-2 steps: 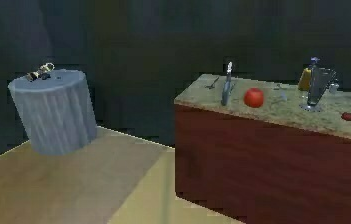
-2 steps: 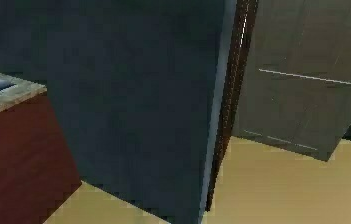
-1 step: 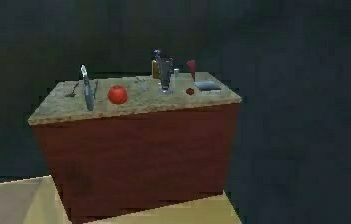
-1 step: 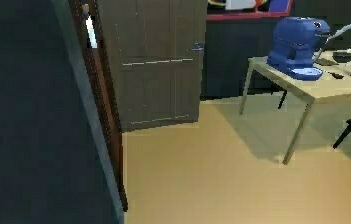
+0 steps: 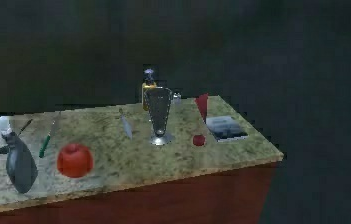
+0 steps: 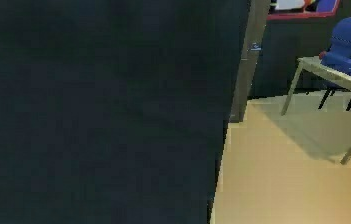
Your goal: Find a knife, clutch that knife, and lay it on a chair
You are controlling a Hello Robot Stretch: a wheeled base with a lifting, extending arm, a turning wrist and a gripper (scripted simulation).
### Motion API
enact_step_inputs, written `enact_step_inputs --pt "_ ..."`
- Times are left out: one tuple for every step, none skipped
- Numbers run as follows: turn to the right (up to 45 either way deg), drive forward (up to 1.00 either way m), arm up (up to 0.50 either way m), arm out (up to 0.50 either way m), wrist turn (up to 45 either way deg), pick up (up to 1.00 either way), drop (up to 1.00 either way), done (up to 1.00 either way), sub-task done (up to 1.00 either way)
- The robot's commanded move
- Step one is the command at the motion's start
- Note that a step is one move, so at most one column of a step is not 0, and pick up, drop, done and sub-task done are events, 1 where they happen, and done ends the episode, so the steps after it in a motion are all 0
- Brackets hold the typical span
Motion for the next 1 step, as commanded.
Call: enact_step_inputs --pt "-45.0 0.0 0.0 0.0 0.0 0.0 0.0 0.0 0.0"
